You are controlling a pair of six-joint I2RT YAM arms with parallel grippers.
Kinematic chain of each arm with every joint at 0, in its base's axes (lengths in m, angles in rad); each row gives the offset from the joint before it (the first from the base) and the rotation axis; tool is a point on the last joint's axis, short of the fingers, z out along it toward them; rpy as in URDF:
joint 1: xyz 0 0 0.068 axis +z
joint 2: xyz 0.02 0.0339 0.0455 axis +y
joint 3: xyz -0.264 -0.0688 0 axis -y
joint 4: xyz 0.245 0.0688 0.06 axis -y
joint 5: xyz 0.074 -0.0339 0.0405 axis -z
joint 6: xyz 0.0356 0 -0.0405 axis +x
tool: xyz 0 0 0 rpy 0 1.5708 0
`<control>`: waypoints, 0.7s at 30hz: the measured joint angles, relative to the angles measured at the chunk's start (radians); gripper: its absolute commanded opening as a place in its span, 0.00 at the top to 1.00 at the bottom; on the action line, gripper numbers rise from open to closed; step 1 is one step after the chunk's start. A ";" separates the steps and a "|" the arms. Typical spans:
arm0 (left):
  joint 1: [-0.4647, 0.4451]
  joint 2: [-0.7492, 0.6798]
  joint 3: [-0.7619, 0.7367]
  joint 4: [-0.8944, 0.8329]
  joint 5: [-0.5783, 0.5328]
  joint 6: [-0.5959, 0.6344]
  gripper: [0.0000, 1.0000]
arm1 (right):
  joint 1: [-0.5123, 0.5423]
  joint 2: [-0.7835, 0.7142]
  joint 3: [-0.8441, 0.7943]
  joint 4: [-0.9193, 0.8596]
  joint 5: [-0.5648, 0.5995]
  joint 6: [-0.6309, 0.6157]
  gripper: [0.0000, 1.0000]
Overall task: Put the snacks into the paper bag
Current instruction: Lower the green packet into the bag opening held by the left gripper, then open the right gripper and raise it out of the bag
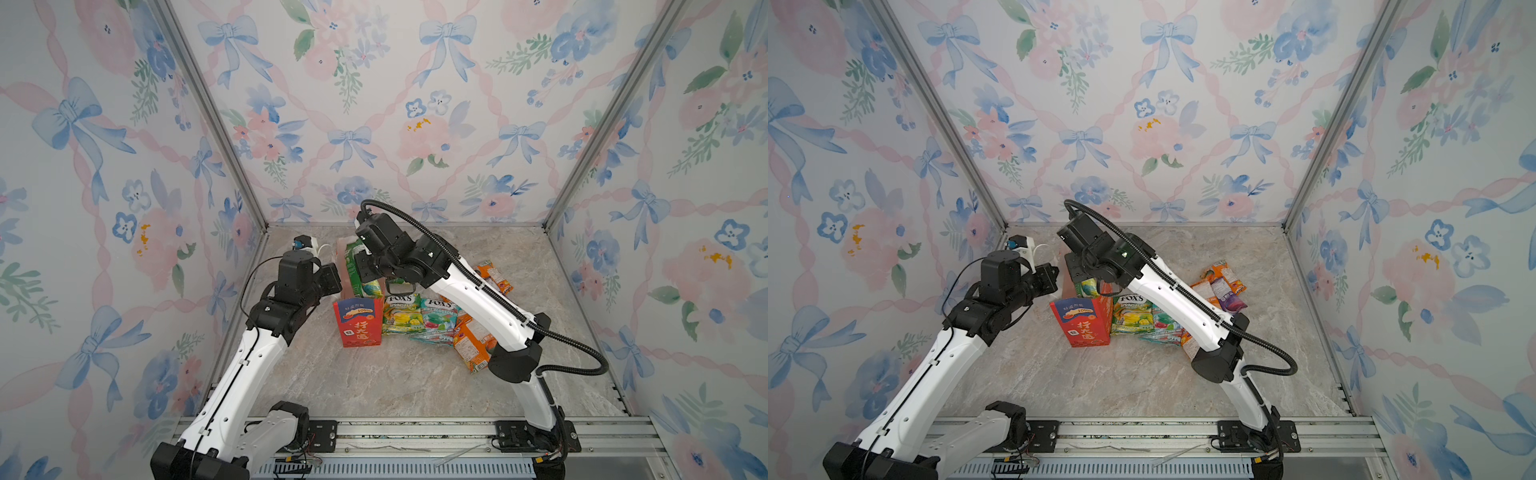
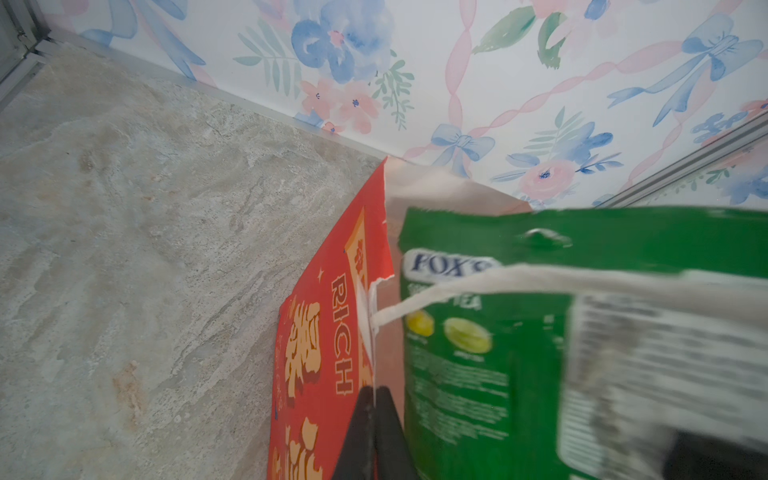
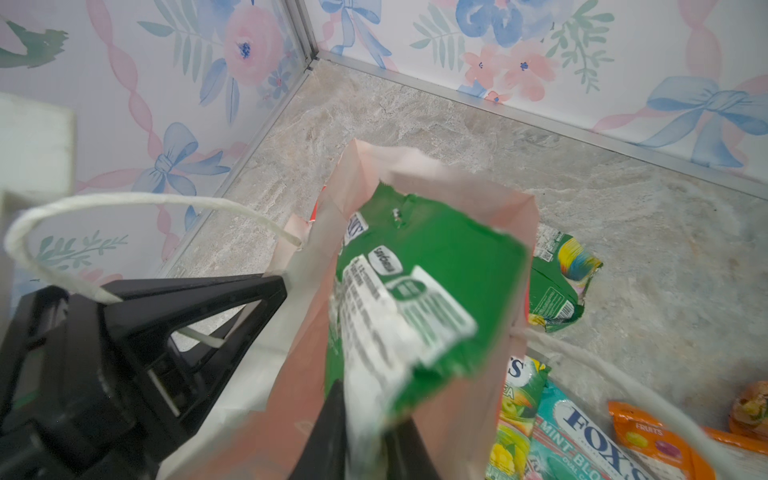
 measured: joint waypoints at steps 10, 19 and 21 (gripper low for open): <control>0.000 0.000 0.000 0.000 0.008 0.000 1.00 | -0.002 0.000 0.000 0.003 -0.002 -0.004 0.59; 0.000 0.000 0.000 0.000 0.008 0.000 1.00 | -0.009 -0.042 -0.031 0.008 -0.058 -0.076 0.39; 0.000 0.000 0.000 0.000 0.007 0.000 1.00 | -0.010 -0.077 -0.053 0.015 -0.093 -0.096 0.35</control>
